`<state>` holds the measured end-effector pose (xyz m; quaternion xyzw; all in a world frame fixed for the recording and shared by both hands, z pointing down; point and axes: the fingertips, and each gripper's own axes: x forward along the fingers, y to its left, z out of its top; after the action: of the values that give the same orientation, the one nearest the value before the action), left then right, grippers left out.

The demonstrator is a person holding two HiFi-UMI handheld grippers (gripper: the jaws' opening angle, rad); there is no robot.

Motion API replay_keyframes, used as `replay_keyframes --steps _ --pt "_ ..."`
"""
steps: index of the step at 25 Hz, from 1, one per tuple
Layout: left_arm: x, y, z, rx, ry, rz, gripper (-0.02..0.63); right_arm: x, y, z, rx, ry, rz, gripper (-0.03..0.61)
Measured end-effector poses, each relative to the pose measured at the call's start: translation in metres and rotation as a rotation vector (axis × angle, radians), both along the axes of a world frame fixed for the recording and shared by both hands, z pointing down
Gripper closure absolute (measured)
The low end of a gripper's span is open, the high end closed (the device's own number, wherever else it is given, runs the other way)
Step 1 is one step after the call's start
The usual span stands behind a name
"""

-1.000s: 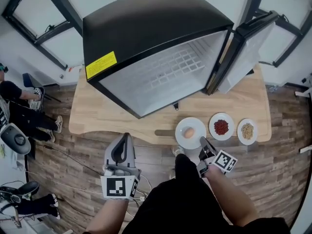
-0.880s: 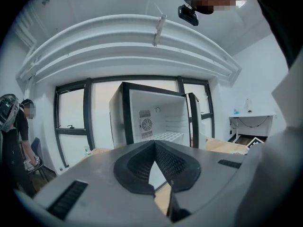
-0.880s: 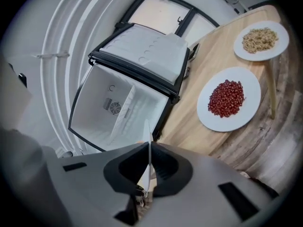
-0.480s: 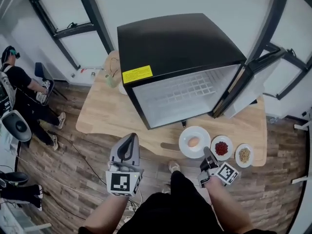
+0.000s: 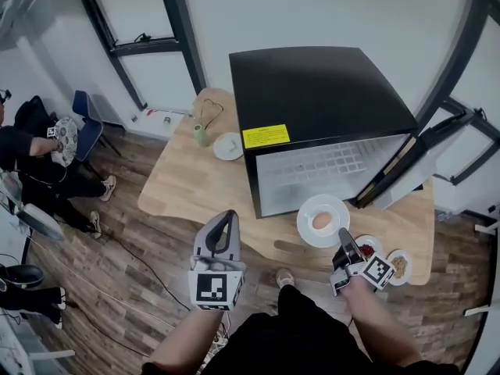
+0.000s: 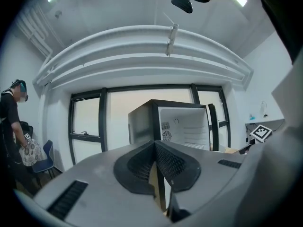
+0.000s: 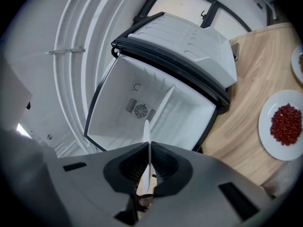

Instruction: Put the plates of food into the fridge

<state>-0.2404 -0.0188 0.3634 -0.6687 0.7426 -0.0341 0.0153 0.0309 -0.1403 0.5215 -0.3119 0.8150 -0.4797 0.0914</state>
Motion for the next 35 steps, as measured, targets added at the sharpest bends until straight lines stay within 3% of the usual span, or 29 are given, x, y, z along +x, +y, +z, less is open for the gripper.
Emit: replay_keyframes --steps 3,7,9,13,17,25,35 --pt "-0.01 -0.006 -0.008 0.027 -0.001 -0.024 0.609 -0.013 -0.019 -0.015 0.004 0.01 -0.005 0.546" --pt "-0.033 -0.006 -0.019 0.024 -0.019 -0.057 0.609 -0.053 -0.028 -0.037 0.024 -0.093 -0.046 0.546" --pt "-0.044 -0.011 -0.026 0.036 -0.02 -0.083 0.609 -0.06 -0.04 -0.034 -0.036 -0.047 -0.018 0.546" --pt "-0.055 -0.014 -0.031 0.045 -0.021 -0.111 0.609 -0.084 -0.059 -0.044 0.014 -0.019 -0.064 0.546" --pt "-0.073 -0.013 -0.037 0.073 0.008 -0.175 0.609 -0.103 -0.08 -0.048 0.035 0.077 -0.107 0.546" --pt "-0.092 -0.016 -0.04 0.068 0.0 -0.233 0.609 -0.146 -0.11 -0.058 0.077 0.149 -0.145 0.546" --pt "-0.115 0.002 -0.042 0.058 0.005 -0.332 0.609 -0.185 -0.138 -0.05 0.255 0.464 -0.204 0.535"
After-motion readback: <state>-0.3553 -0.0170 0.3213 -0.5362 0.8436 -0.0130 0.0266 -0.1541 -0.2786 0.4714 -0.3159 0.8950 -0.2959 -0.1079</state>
